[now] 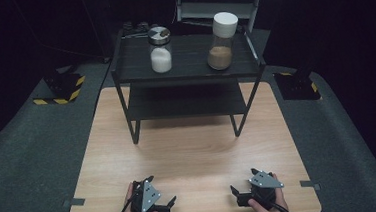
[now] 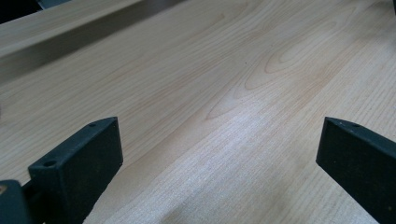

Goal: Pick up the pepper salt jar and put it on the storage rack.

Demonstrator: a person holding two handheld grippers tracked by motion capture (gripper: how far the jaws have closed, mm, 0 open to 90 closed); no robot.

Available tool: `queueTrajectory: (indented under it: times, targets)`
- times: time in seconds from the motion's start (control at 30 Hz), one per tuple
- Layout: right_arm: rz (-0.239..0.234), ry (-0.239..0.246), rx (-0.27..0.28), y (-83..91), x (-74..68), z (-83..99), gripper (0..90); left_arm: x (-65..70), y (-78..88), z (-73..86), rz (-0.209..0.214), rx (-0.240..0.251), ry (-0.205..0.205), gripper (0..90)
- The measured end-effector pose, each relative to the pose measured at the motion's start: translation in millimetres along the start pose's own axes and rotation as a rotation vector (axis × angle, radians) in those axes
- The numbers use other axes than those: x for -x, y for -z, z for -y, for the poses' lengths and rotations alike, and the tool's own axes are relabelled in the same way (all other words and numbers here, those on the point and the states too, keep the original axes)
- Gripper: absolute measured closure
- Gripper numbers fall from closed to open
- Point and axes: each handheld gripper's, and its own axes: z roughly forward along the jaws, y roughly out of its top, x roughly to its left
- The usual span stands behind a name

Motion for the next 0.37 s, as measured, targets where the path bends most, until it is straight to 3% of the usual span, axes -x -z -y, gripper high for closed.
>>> queueTrajectory:
  times: [0.37]
  targets:
    - [-0.020,-0.015,0.001,0.4,4.9,0.5,1.1,-1.1,0.8,-0.6,-0.001,-0.008,0.009,0.9]
